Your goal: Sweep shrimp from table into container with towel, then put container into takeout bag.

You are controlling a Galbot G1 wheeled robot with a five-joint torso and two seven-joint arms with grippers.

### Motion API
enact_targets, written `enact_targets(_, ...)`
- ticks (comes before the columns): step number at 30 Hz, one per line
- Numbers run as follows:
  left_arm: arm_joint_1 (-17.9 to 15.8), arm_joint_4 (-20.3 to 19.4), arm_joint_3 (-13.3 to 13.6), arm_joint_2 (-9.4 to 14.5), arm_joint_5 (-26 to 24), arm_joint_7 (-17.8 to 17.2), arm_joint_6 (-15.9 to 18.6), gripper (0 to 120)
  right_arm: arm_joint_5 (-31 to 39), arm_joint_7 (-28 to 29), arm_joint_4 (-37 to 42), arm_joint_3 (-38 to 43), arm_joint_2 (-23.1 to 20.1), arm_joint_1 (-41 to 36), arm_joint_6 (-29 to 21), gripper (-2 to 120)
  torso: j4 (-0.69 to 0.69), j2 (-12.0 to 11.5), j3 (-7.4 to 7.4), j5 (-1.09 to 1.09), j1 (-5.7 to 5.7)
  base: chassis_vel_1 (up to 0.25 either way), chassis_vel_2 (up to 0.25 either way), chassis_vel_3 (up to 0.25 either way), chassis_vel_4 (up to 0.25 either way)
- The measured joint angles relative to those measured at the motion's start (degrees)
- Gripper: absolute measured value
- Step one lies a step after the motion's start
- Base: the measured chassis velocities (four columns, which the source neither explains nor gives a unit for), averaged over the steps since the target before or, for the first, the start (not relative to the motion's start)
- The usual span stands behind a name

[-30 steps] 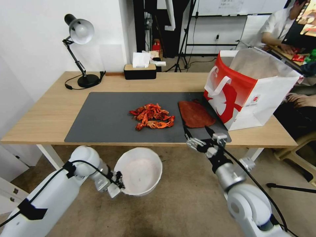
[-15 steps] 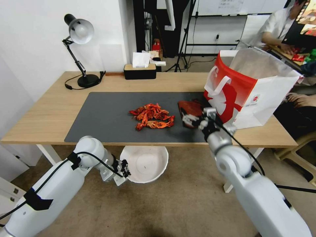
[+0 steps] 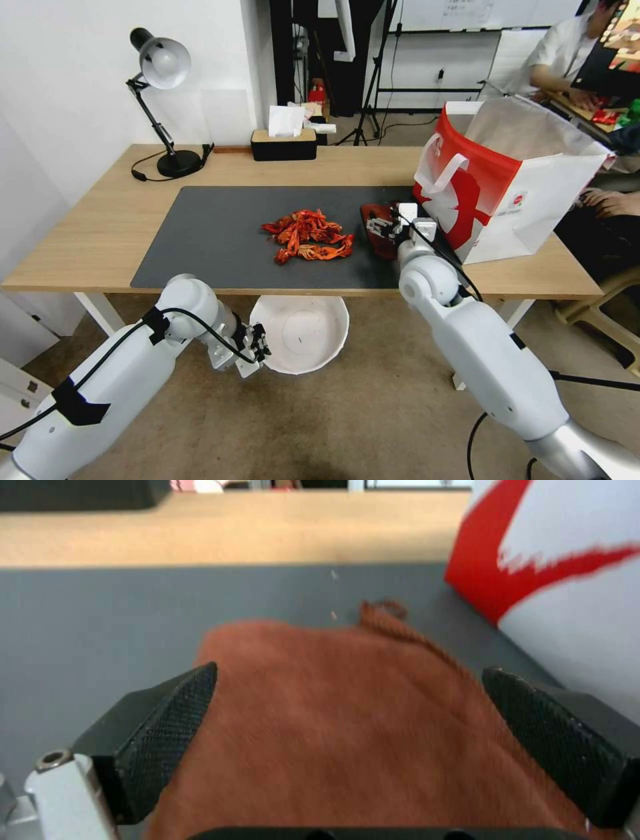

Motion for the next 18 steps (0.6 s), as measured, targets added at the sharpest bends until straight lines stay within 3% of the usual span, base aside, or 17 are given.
enact_targets(8, -0.39, 0.47, 0.62, 0.08, -0.07, -0.74, 0.03, 0, 0.22, 0.11, -0.90, 0.65, -0.01, -1.23, -0.37, 96, -0.01, 0.00, -0.01, -0.01, 0.00, 0.000, 0.000, 0.000, 0.000)
enact_targets(18, -0.75, 0.74, 0.73, 1.13, -1.50, -3.14, 0.05, 0, 2.42, -0.43, 0.26, 1.06, -0.34, -2.44, -0.37, 57, 0.00, 0.00, -0.02, -0.01, -0.01, 0.000, 0.000, 0.000, 0.000)
